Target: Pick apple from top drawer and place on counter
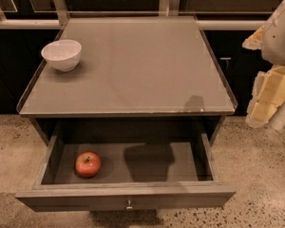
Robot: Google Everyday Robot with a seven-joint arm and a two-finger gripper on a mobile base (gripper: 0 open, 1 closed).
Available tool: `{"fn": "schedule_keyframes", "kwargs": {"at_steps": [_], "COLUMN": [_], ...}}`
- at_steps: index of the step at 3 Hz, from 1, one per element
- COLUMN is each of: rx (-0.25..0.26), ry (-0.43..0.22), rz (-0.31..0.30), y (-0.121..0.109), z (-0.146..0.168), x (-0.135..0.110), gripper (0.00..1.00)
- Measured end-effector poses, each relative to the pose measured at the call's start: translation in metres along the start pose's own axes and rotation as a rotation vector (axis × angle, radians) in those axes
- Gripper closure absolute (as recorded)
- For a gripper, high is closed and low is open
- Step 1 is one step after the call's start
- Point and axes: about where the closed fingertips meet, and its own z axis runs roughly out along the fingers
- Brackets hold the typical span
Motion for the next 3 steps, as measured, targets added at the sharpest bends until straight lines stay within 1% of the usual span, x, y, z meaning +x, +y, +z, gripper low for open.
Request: {"fn": "schedule_keyframes", "kwargs": {"at_steps": [1, 2, 3], "rx": [0.000, 0.025, 0.050], "ry": [0.000, -0.019, -0.059], "rz": [0.000, 0.001, -0.022], "y": [0.000, 0.013, 0.035], "z": [0.000, 0.003, 0.006], "x": [0.000, -0.001, -0.010], "gripper": [0.00, 0.00, 0.00]}}
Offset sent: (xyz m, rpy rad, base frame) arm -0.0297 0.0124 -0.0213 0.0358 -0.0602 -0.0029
